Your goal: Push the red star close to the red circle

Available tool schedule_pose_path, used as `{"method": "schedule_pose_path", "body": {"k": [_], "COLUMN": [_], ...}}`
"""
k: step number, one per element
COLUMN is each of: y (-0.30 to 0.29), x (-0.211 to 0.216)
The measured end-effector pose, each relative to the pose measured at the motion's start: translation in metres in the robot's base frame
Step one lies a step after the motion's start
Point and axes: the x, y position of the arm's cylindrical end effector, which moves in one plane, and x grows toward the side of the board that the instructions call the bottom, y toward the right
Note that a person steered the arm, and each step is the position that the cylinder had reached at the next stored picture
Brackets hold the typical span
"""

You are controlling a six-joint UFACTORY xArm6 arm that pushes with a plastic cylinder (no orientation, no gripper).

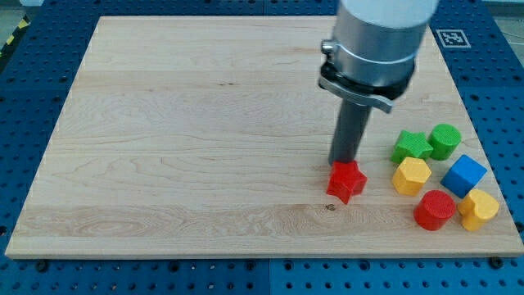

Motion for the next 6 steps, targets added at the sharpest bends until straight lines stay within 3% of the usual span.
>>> {"method": "schedule_pose_path", "body": {"k": [1, 4, 6], "y": [-0.001, -0.092, -0.052], "x": [0.012, 0.007, 0.031]}}
